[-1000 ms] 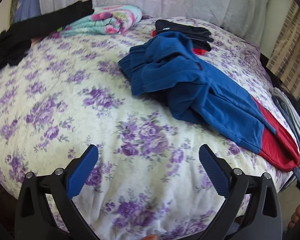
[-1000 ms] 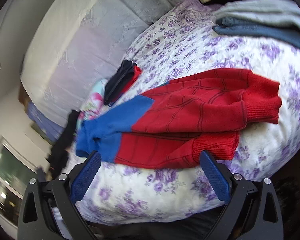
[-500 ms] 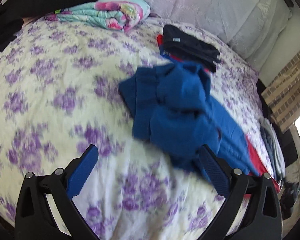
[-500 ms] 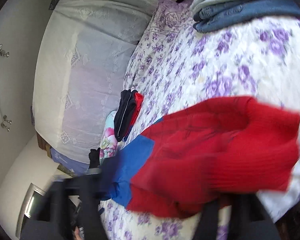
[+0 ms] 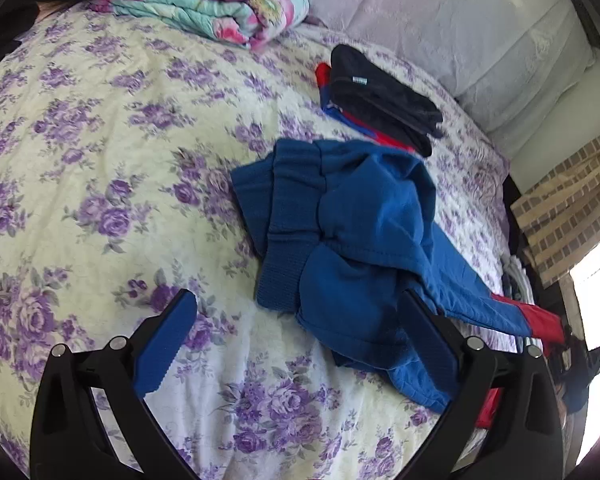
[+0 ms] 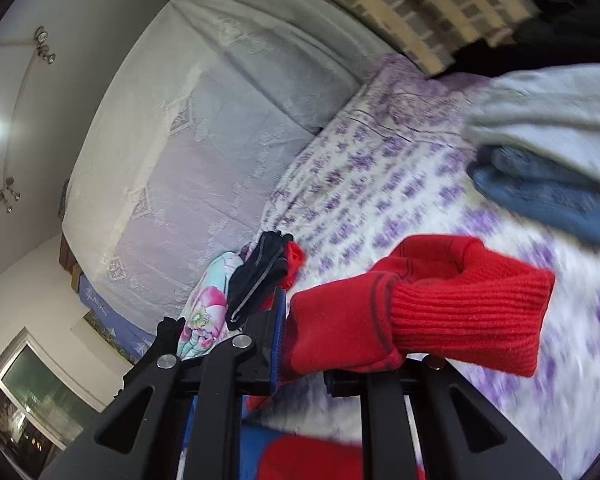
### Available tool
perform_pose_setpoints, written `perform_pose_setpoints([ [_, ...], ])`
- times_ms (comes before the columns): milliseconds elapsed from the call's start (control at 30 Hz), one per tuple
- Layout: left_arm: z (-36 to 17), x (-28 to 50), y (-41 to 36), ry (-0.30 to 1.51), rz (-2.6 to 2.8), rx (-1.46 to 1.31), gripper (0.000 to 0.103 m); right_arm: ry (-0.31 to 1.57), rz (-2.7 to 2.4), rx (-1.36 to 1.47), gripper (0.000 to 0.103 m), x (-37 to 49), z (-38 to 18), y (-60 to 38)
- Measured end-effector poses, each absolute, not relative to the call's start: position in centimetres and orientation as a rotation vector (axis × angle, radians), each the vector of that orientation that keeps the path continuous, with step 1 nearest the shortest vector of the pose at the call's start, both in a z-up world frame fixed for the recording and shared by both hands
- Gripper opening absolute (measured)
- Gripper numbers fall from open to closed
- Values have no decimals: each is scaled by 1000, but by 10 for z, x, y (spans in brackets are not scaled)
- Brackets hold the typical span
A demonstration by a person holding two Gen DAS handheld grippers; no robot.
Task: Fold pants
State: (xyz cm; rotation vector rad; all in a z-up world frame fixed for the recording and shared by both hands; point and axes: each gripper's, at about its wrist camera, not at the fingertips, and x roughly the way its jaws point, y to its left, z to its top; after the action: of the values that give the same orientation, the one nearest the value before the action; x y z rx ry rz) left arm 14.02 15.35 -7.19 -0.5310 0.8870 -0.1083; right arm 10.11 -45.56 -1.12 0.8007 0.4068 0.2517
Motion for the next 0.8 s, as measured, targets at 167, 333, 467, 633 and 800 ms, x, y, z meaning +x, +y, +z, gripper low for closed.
perform_pose_setpoints([
  [167, -68, 163, 163, 894, -13, -448, 98, 346, 202, 686, 15, 191, 33, -465],
  [333, -85, 181, 181, 942, 19, -474, 98, 451, 154, 646, 20, 222, 14, -465],
  [467, -92, 197, 181, 961, 1, -442, 98, 585, 119, 537, 37, 192, -32, -450],
  [633, -88, 228, 164, 981, -74, -379, 98, 616, 121, 466, 66, 136, -47, -438],
  [800, -98, 270, 168, 1031, -136, -496, 98, 686, 147, 453, 81, 122, -55, -428],
])
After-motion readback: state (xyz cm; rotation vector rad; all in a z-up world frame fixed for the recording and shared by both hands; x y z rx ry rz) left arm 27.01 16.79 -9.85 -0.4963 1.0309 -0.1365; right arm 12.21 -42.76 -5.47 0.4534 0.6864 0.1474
